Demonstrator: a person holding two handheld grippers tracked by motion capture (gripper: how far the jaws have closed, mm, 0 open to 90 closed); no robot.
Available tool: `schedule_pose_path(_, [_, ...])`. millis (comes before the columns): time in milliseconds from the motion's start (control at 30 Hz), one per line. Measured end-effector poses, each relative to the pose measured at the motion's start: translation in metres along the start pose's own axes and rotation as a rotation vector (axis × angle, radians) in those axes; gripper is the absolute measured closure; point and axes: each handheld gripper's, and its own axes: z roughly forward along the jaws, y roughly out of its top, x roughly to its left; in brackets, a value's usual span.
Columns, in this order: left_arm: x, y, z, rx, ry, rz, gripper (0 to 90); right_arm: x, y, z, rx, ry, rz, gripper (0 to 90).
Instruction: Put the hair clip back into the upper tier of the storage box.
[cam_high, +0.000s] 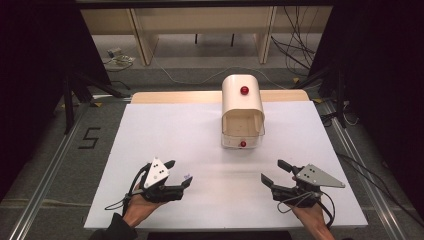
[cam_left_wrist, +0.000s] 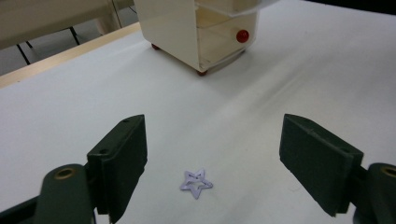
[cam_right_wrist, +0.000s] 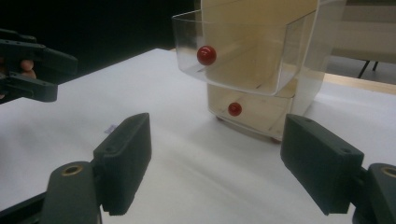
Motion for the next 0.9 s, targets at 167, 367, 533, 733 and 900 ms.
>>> schedule_pose_path(167, [-0.002,0.002,0.008,0.058,0.015,0.031,25.5,0.000,0.000,0.001,0.009,-0.002,0.005,25.6])
schedule_pose_path(367, [0.000,0.006,0.021,0.142,0.017,0.064,30.0,-0.001,-0.001,0.002,0.012,-0.001,0.006,25.6])
schedule_pose_path(533, [0.002,0.007,0.031,0.176,0.005,0.096,33.9,-0.001,-0.001,0.003,0.019,0.002,0.009,25.6])
schedule_pose_path(733, [0.001,0.006,0.041,0.229,-0.003,0.144,38.4,-0.001,-0.001,0.002,0.018,0.000,0.010,25.6])
schedule_pose_path(900, [0.002,0.005,0.047,0.273,-0.014,0.155,43.3,-0.001,-0.002,0.003,0.018,0.001,0.008,25.6])
